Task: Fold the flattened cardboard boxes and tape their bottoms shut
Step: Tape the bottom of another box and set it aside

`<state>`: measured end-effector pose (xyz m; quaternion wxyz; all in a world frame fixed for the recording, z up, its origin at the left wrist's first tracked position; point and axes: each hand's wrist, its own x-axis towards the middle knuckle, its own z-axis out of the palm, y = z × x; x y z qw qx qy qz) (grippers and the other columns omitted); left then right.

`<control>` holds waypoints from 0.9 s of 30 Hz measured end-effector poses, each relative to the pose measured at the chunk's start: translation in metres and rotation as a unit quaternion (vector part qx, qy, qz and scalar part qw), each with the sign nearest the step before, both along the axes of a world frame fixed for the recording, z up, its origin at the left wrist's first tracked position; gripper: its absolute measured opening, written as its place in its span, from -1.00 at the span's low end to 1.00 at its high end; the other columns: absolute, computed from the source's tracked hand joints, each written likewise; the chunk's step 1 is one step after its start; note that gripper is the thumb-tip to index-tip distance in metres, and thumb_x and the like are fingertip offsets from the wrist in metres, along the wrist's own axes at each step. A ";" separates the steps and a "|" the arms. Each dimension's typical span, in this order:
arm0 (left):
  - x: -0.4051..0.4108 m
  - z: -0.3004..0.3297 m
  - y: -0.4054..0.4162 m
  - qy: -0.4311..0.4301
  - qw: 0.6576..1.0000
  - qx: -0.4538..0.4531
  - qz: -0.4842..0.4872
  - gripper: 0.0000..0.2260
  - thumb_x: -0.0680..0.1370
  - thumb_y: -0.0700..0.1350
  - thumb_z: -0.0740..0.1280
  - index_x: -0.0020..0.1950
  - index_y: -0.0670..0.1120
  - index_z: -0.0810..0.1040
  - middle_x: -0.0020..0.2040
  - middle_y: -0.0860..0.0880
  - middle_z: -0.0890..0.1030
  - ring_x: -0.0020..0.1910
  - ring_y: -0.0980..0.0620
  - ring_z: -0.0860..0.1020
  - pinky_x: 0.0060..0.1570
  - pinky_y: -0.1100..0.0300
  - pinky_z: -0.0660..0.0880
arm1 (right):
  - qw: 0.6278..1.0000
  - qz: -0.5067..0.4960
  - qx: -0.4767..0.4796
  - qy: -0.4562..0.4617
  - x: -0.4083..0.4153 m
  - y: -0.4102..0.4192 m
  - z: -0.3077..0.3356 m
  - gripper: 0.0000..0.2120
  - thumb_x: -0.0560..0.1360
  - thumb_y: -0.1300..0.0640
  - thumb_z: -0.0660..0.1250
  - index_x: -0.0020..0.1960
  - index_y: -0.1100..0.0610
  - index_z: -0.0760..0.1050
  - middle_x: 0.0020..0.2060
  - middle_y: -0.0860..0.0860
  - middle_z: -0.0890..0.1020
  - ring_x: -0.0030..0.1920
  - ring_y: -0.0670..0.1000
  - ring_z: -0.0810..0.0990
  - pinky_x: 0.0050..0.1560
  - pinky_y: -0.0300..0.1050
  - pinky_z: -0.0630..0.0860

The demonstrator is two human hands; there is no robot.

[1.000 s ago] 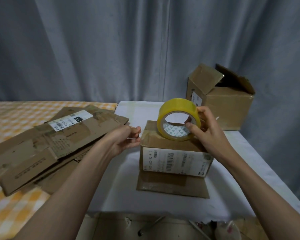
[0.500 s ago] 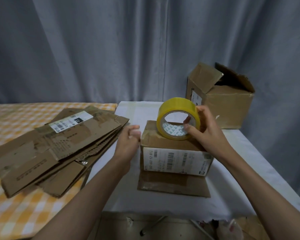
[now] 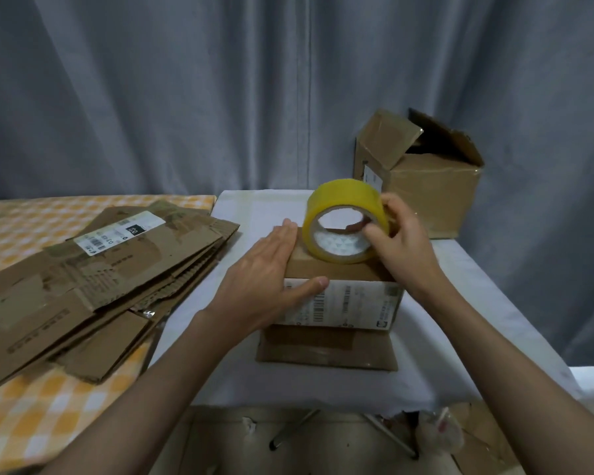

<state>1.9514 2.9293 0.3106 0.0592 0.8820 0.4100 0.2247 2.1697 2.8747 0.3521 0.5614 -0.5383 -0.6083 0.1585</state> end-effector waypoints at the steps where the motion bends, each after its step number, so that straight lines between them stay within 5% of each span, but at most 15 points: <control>1: 0.000 0.001 0.000 0.021 1.000 -0.001 0.007 -0.13 0.49 0.50 0.05 0.64 0.06 -0.11 0.64 0.09 -0.05 0.60 0.14 -0.03 0.52 0.15 -0.03 | 0.999 -0.018 0.025 0.021 0.006 -0.002 0.004 -0.86 0.47 0.23 0.33 0.02 0.09 0.49 -0.17 0.06 0.61 -0.14 -0.05 0.61 -0.09 -0.20 0.53; 5: 0.001 0.009 -0.002 0.066 0.998 0.003 0.013 -0.11 0.45 0.53 -0.07 0.63 0.06 -0.18 0.63 0.12 -0.16 0.60 0.14 -0.11 0.48 0.18 -0.10 | 0.995 -0.078 0.055 0.017 0.032 -0.011 0.016 -0.65 0.44 0.39 0.32 -0.05 -0.08 0.49 -0.22 -0.12 0.56 -0.15 -0.11 0.53 -0.08 -0.21 0.47; 11: 0.005 0.017 -0.006 0.116 0.993 0.026 0.016 -0.22 0.51 0.48 -0.09 0.63 0.14 -0.14 0.63 0.13 -0.17 0.61 0.08 -0.11 0.51 0.13 -0.07 | 0.995 -0.052 -0.063 0.061 0.039 -0.015 0.006 -0.80 0.51 0.31 0.34 -0.08 0.01 0.48 -0.24 -0.03 0.54 -0.18 -0.11 0.51 -0.11 -0.19 0.48; 15: 0.017 0.021 -0.011 0.165 0.985 0.023 0.037 -0.21 0.55 0.42 -0.09 0.64 -0.02 -0.12 0.64 0.01 -0.16 0.61 0.01 -0.17 0.54 0.07 -0.17 | 0.990 -0.047 -0.122 0.049 0.038 -0.019 0.004 -0.80 0.51 0.28 0.34 0.10 0.11 0.45 -0.12 -0.05 0.59 -0.09 -0.17 0.57 0.00 -0.16 0.52; 21: 0.041 0.017 -0.012 0.123 0.992 -0.024 0.024 -0.07 0.50 0.50 -0.03 0.63 -0.08 -0.22 0.63 -0.03 -0.24 0.60 0.06 -0.21 0.49 0.14 -0.24 | 0.993 -0.024 -0.106 0.036 0.033 -0.018 -0.003 -0.74 0.52 0.26 0.34 0.14 0.03 0.39 -0.02 -0.06 0.62 0.11 -0.02 0.58 0.11 -0.05 0.55; 27: 0.042 0.011 -0.010 0.106 0.993 -0.026 0.033 0.02 0.41 0.59 -0.06 0.62 -0.04 -0.28 0.64 0.00 -0.18 0.61 0.06 -0.12 0.51 0.11 -0.14 | 0.997 -0.030 -0.055 0.038 0.046 -0.017 0.007 -0.80 0.53 0.40 0.22 0.08 0.17 0.43 -0.13 0.02 0.65 -0.10 -0.18 0.64 -0.08 -0.23 0.55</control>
